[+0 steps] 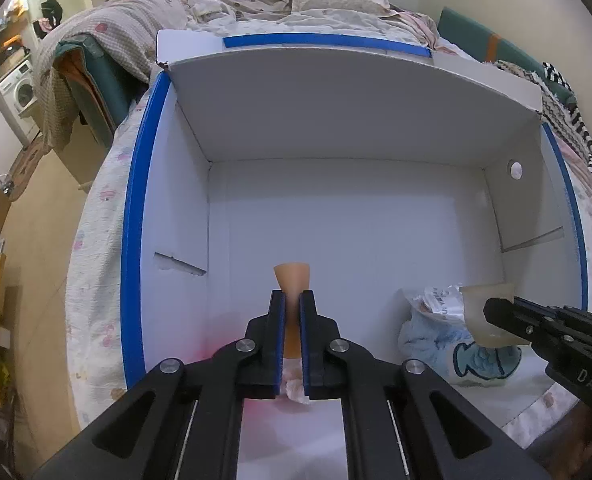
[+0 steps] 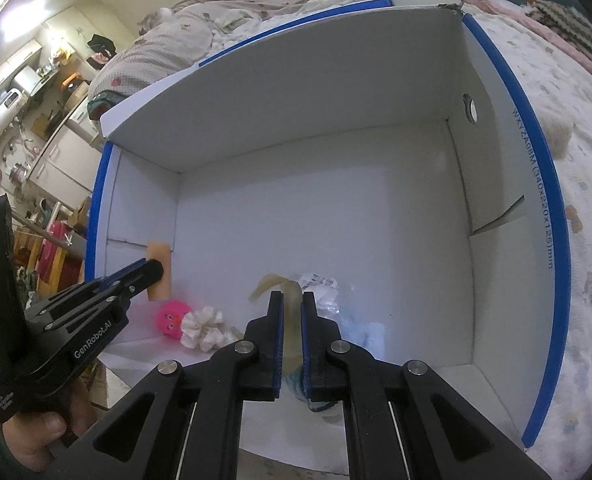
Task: Organize soft objects
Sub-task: 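Open the left tool to drop the peach piece while the right tool drops the tan piece, then withdraw both tools from the box toward the remaining items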
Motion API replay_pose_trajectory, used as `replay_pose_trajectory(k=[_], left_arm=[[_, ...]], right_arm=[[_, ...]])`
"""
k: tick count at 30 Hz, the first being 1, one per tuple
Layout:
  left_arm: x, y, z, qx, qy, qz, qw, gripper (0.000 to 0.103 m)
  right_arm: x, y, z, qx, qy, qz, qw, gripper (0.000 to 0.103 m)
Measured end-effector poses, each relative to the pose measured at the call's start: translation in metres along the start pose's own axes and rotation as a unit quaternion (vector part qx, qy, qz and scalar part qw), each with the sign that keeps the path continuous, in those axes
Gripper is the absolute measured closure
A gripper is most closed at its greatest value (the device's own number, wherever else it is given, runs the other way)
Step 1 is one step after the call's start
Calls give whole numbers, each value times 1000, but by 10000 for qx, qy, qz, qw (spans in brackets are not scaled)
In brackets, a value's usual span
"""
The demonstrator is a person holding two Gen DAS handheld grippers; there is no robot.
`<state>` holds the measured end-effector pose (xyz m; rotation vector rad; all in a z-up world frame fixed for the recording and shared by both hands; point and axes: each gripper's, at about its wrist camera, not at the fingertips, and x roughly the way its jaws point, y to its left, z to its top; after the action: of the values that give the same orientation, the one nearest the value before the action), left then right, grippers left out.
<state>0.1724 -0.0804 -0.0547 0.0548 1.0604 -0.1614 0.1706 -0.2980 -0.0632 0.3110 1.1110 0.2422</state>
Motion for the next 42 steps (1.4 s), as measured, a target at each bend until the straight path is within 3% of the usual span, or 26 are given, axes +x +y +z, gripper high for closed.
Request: replay_pose_trajectory(k=[8,10,11,12,14,15,18,20,28,42], left_arm=[[1,-6,-1,46,67,-110,9999,88],[-1,-8,-1,100,27,-35,9999,81],[-1,-8,-1,112,17,27,9999,70],[-3,-9,-1,107,-10,101,9999,51],[-6,-8,-1,100,-119,196,9997,35],[-9,-8,-1,101,-179,229,9995,34],[-11,-9,1,142,-214,233,9994,34],[-11,-8,1,138,-213,255,9994,34],[-13,-10,0,219,-277,413,9985,34],[-29,0,-8,65,-345,308,9989,34]], right_arm=[[-3,7,2,-65,-126,206,9997,89],[-5,8,2,-95,-176,252,9995,87],[-5,8,2,-88,-195,281,9994,84],[-6,9,2,-82,-215,303,9993,75],[-7,8,3,-58,-240,349,9991,45],[-7,8,4,-31,-245,383,9990,22],[-10,8,6,42,-349,342,9988,13],[-11,8,7,61,-384,276,9989,1],[-14,7,5,25,-499,192,9986,0],[-23,7,0,24,-631,188,9978,0]])
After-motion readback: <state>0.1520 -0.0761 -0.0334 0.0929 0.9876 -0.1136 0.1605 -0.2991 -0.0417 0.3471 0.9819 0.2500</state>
